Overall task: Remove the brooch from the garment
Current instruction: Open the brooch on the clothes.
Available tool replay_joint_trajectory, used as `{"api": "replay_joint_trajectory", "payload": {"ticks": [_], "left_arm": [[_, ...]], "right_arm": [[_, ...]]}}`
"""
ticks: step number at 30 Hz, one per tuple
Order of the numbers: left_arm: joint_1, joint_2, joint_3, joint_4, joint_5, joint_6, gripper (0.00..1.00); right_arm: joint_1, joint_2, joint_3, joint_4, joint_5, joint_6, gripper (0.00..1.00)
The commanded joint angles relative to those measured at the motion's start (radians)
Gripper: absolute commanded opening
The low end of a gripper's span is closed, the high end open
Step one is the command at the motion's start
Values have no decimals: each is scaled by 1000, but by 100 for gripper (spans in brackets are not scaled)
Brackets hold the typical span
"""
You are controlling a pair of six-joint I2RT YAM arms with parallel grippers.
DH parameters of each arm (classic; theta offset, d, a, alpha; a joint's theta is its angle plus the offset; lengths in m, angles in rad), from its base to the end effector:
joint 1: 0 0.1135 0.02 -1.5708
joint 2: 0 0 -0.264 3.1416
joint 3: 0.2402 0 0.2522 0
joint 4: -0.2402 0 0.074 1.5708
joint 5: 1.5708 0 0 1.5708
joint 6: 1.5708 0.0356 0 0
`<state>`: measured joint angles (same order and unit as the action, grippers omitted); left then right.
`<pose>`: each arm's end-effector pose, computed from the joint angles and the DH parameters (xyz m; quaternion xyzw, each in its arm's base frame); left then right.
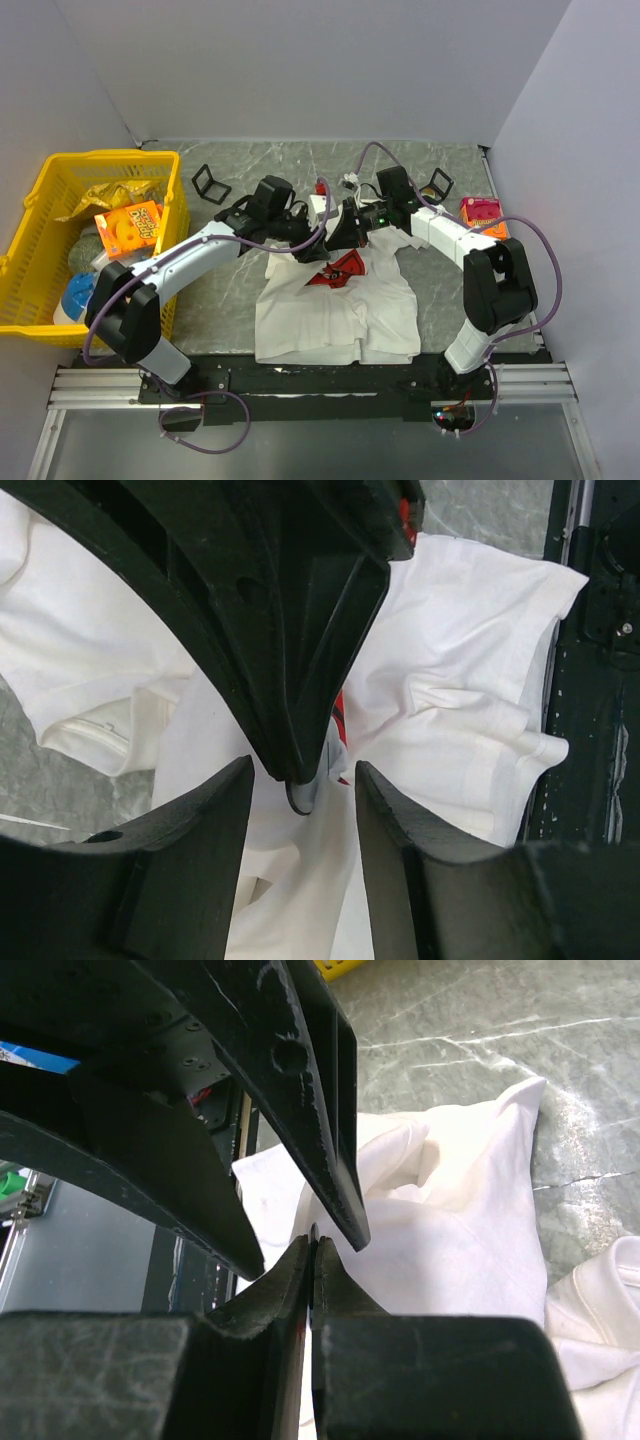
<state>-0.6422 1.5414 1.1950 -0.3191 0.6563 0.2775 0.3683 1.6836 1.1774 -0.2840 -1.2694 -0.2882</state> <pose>0.2620 -0.2231 0.2875 0.5041 0.7003 -0.3601 0.3546 0.3167 0.1586 0.2494 -0.4536 0.6322 0.5602 0.2842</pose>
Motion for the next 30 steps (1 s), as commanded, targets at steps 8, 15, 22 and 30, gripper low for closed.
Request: {"api": "replay_joint_trajectory", "payload": {"ticks": [8, 15, 22, 30], "left_arm": [[-16, 42, 15, 14, -47, 25, 45], [-17, 40, 6, 35, -55, 14, 37], [-17, 39, 3, 60, -70, -14, 25], [-17, 36, -14, 110, -60, -86, 20]], "right_arm": [[1, -32, 41, -3, -21, -5, 0], [1, -28, 41, -3, -21, -8, 0], [1, -27, 39, 0, -21, -6, 0], [3, -24, 39, -4, -19, -11, 0]]}}
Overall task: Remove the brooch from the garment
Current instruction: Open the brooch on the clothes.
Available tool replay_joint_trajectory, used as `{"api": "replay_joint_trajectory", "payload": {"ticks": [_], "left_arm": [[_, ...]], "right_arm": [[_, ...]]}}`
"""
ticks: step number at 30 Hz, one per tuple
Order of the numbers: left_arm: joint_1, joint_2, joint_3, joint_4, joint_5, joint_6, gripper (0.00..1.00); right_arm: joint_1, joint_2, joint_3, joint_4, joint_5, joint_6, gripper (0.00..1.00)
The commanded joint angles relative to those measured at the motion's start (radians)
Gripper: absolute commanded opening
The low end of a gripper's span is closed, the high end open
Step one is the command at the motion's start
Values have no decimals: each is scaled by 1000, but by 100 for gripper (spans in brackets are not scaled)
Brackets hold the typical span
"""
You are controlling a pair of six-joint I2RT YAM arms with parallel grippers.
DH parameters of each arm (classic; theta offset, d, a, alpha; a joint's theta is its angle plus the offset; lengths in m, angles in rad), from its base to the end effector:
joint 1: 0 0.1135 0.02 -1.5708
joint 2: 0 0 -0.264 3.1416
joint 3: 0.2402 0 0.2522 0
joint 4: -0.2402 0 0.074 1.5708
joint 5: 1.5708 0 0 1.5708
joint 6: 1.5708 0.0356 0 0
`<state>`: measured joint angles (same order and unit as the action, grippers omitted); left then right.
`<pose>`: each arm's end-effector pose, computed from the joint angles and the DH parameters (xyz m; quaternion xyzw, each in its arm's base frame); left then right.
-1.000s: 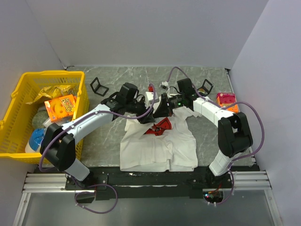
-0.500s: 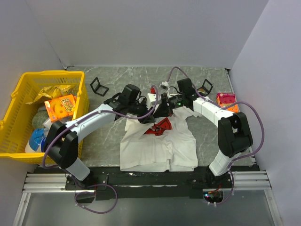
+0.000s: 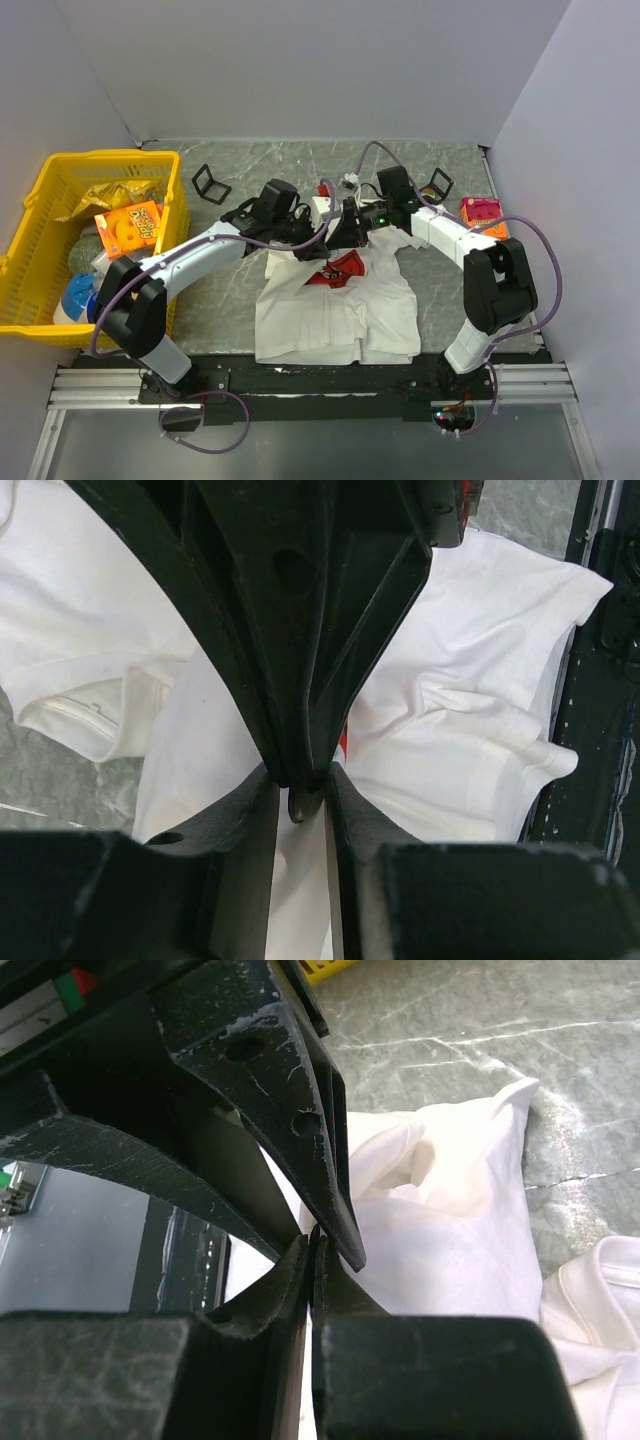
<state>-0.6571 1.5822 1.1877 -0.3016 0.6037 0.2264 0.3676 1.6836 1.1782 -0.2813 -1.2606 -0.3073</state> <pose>0.2659 -0.2307 0.2725 0.4836 0.7281 -0.3495 0.3375 0.3173 0.1585 0.2496 -0.4597 0.6299 0.5537 0.2921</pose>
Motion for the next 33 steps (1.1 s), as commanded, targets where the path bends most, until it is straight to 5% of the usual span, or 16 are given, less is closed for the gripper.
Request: {"api": "replay_joint_trajectory", "payload": {"ticks": [1, 8, 15, 24, 33], "left_arm": [[-3, -1, -8, 94, 1, -39, 21], [-3, 1, 0, 94, 33, -52, 38], [-3, 2, -8, 98, 31, -45, 35], [-3, -2, -8, 90, 13, -29, 17], [4, -25, 0, 73, 13, -12, 29]], "right_arm": [[1, -24, 38, -7, -31, 8, 0], [4, -19, 38, -7, -31, 10, 0], [2, -12, 43, -10, -31, 8, 0], [2, -13, 43, -15, -33, 5, 0], [2, -9, 47, -29, -34, -7, 0]]}}
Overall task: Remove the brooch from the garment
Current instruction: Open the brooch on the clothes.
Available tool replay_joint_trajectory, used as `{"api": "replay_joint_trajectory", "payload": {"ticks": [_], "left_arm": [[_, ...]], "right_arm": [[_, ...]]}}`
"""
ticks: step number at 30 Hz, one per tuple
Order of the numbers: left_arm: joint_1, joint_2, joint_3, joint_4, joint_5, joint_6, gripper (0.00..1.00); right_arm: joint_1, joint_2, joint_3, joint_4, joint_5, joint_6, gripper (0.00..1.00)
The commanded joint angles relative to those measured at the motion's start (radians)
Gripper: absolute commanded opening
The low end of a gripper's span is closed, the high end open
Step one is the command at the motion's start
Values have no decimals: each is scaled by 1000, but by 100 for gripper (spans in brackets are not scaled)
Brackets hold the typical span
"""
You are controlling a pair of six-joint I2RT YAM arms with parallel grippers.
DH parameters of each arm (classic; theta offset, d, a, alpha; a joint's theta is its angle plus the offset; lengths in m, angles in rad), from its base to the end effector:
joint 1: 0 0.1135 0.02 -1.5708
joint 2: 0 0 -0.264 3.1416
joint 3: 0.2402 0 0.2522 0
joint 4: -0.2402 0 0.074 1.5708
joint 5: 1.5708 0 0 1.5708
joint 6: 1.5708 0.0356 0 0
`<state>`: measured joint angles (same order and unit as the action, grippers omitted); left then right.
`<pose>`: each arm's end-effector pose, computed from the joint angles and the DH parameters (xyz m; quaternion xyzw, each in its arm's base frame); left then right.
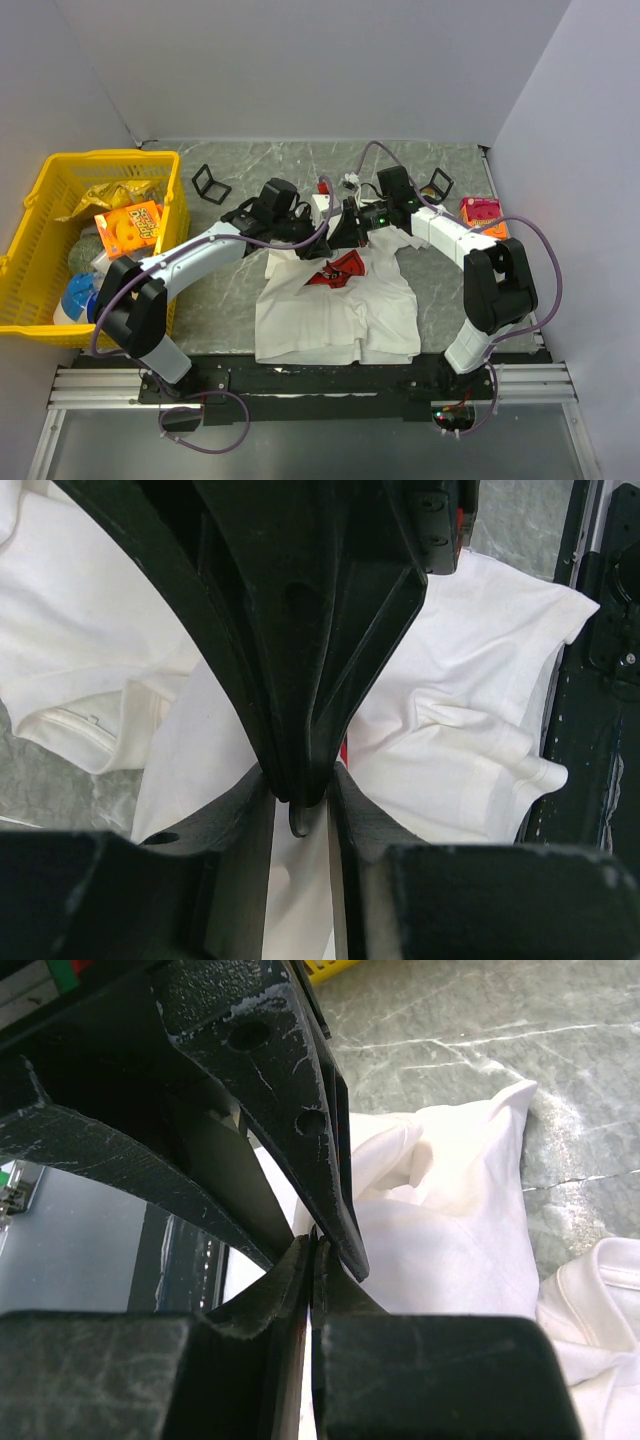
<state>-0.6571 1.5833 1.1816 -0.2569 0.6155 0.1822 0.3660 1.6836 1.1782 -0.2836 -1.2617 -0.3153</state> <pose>0.2675 -0.2323 0.2738 0.4705 0.7270 -0.3631 0.3440 0.3174 0.1580 0.2495 -0.4613 0.6286 0.5530 0.2938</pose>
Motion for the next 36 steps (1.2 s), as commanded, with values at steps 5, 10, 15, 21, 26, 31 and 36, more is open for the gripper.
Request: {"api": "replay_joint_trajectory", "payload": {"ticks": [5, 10, 15, 21, 26, 31, 36], "left_arm": [[22, -39, 19, 18, 10, 37, 32], [43, -60, 18, 16, 29, 34, 34], [51, -71, 15, 13, 47, 39, 38], [57, -77, 16, 2, 75, 48, 42], [57, -78, 15, -4, 89, 56, 47], [59, -78, 16, -10, 87, 65, 49], [59, -68, 7, -10, 89, 65, 51]], "right_arm": [[4, -10, 47, -31, -33, -5, 0], [4, -9, 51, -35, -31, -7, 0], [4, -5, 52, -35, -31, -7, 0], [4, -7, 54, -35, -30, -7, 0], [4, -4, 52, -31, -25, -2, 0], [4, -7, 49, -22, -8, 7, 0], [4, -41, 41, 24, 74, 33, 0]]}}
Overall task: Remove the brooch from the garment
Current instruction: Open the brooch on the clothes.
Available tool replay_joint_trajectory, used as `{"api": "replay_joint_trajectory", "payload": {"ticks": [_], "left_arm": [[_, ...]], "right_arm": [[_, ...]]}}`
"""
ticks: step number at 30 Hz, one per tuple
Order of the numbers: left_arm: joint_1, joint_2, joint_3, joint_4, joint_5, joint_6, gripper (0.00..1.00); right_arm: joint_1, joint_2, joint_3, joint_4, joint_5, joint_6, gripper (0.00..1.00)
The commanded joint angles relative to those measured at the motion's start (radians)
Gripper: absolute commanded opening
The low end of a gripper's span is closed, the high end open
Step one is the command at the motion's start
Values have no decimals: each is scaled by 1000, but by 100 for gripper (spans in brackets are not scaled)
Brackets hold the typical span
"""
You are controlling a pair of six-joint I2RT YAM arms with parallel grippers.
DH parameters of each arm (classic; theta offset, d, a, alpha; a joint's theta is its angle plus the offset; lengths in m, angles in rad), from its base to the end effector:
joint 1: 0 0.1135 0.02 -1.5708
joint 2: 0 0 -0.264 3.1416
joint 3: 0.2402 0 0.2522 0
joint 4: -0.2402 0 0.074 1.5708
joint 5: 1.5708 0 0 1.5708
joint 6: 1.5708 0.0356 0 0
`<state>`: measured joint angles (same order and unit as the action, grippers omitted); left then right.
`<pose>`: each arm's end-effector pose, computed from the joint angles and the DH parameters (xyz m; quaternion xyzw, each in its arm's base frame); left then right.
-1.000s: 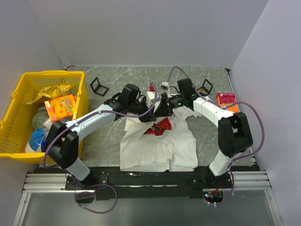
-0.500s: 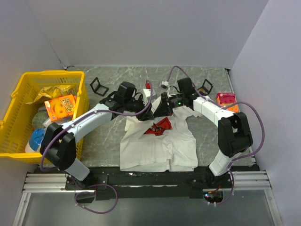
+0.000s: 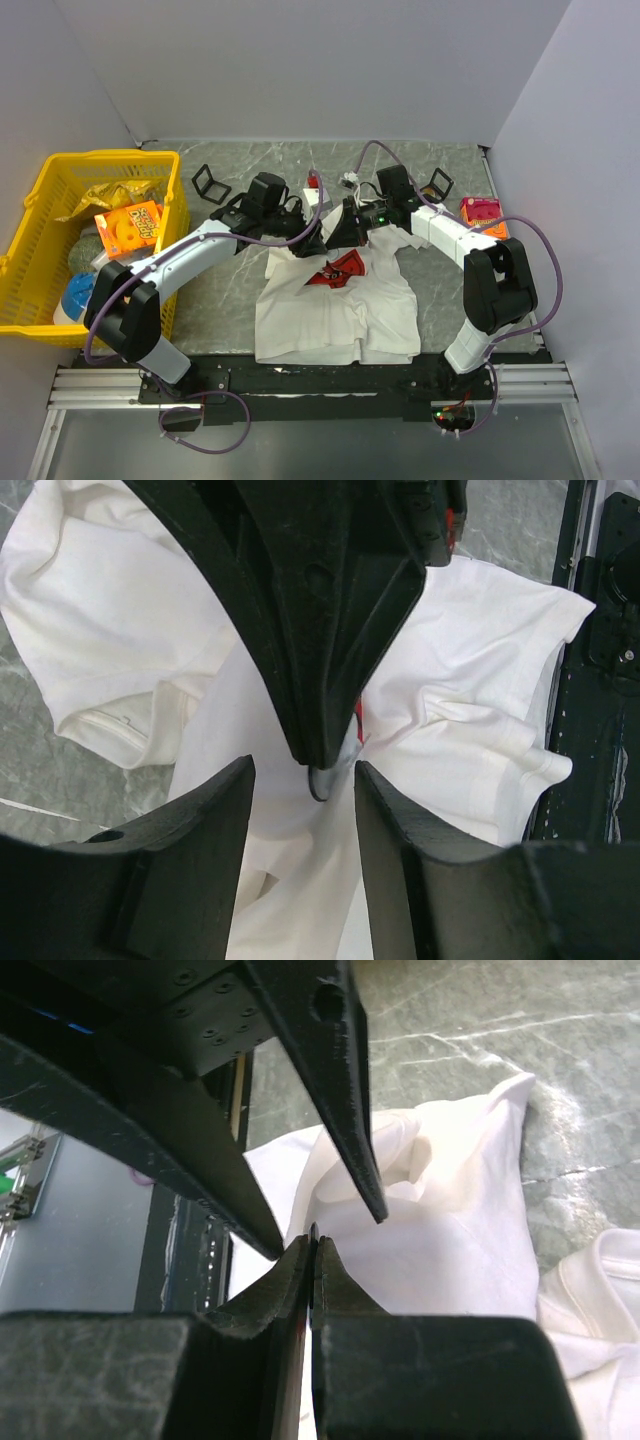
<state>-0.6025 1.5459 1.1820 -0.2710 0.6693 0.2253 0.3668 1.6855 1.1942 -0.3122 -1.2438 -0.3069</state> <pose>0.2724 -0.2141 0.2859 0.4747 0.7122 -0.3678 0.3635 0.3182 0.1584 0.2516 -0.4549 0.6393 0.5491 0.2879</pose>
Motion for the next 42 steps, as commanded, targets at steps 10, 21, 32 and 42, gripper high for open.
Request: {"api": "replay_joint_trajectory", "payload": {"ticks": [10, 21, 32, 42], "left_arm": [[4, -18, 2, 12, 36, 22, 51], [4, 11, -6, 19, -57, 23, 55], [3, 103, 59, -10, -149, 28, 44], [3, 99, 64, -23, -86, 29, 6]], "right_arm": [[1, -126, -47, 190, 380, 120, 0], [1, -118, -31, 180, 383, 146, 0], [-2, -164, -36, 176, 328, 134, 0], [-3, -144, -31, 171, 348, 138, 0]]}}
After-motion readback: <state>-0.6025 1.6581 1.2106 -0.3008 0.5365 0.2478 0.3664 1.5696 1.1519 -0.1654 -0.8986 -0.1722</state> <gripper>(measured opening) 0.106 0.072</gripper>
